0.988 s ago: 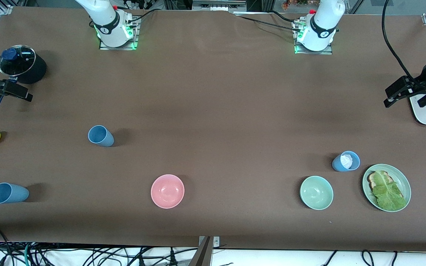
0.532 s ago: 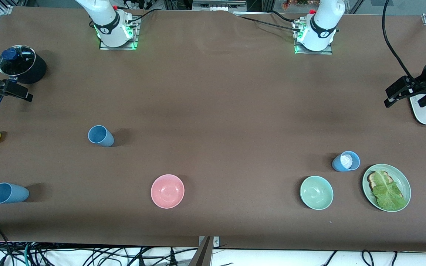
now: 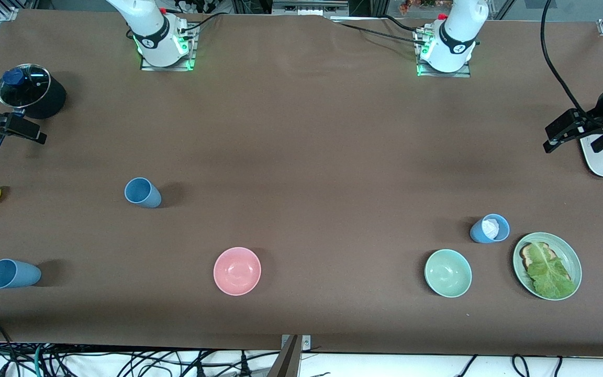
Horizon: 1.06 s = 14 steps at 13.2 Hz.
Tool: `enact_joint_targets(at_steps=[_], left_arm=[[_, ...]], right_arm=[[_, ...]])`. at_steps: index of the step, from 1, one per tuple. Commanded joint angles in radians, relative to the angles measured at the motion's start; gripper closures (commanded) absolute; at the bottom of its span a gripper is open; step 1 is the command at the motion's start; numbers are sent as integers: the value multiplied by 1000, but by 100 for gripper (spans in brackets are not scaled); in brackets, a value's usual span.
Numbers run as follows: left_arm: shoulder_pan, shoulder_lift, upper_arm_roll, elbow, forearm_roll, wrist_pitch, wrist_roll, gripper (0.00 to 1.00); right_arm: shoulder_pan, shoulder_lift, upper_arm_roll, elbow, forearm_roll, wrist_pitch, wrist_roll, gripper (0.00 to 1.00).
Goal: Stack blue cups with both arms
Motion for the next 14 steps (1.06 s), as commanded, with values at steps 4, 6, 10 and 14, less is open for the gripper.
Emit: enact_joint_targets(at_steps=[4, 6, 10, 14], left_arm=[[0, 16, 1, 32, -17, -21, 7, 0], [0, 16, 1, 32, -17, -21, 7, 0], [-6, 33, 1, 32, -14, -20, 9, 0], [-8, 64, -1, 32, -11, -15, 13, 0]], right_arm=[[3, -8, 2, -6, -15, -5, 1, 0], [2, -8, 2, -6, -13, -5, 1, 0], [3, -8, 2, -6, -15, -5, 1, 0], [3, -8, 2, -6, -13, -5, 1, 0]])
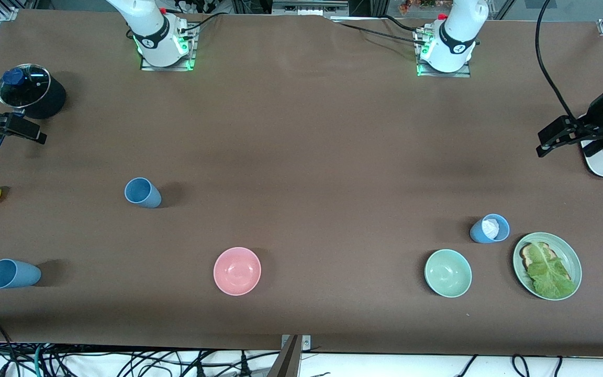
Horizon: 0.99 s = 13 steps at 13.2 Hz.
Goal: Stack blue cups with both arms
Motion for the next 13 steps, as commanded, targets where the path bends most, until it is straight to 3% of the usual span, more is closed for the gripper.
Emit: enact_joint_targets(at_steps=[1, 13], left_arm=[[-2, 35, 1, 33, -8, -14, 13, 0], [14, 173, 1, 9, 26, 156, 59, 1]], right_arm=[[3, -8, 2, -6, -13, -5, 1, 0], [3, -8, 2, -6, -15, -5, 1, 0]])
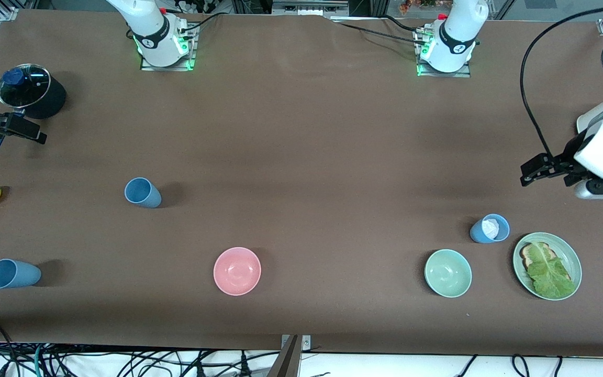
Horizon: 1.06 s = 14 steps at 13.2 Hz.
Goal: Stack blue cups with both arms
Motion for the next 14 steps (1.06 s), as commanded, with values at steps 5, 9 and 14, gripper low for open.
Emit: enact_joint_targets(at_steps=[5, 9, 14], left_arm=[[18, 117, 2, 2, 20, 102, 47, 1], [44, 179, 1, -19, 67, 174, 73, 1], [87, 209, 2, -131, 66, 373, 162, 1]], right_arm=[[3, -8, 2, -5, -13, -7, 1, 0], [3, -8, 2, -5, -15, -5, 1, 0], [3, -8, 2, -5, -15, -5, 1, 0]])
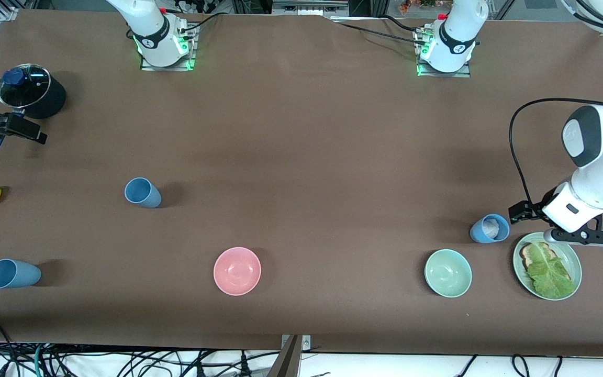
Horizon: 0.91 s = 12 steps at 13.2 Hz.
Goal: Stack blue cups with both arms
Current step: 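Lower the left gripper over the tissue-filled blue cup by the plate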
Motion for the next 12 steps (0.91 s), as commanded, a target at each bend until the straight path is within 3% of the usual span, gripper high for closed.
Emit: enact_joint_targets(at_steps=[1, 4, 12], left_arm=[[16, 5, -1, -55, 16, 81, 35, 1], [27, 38, -3, -95, 13, 171, 56, 1], [34, 98, -3, -114, -31, 179, 114, 2]], right_arm=[[3, -8, 2, -5, -13, -5, 1, 0], [3, -8, 2, -5, -13, -5, 1, 0], [3, -8, 2, -5, -15, -5, 1, 0]])
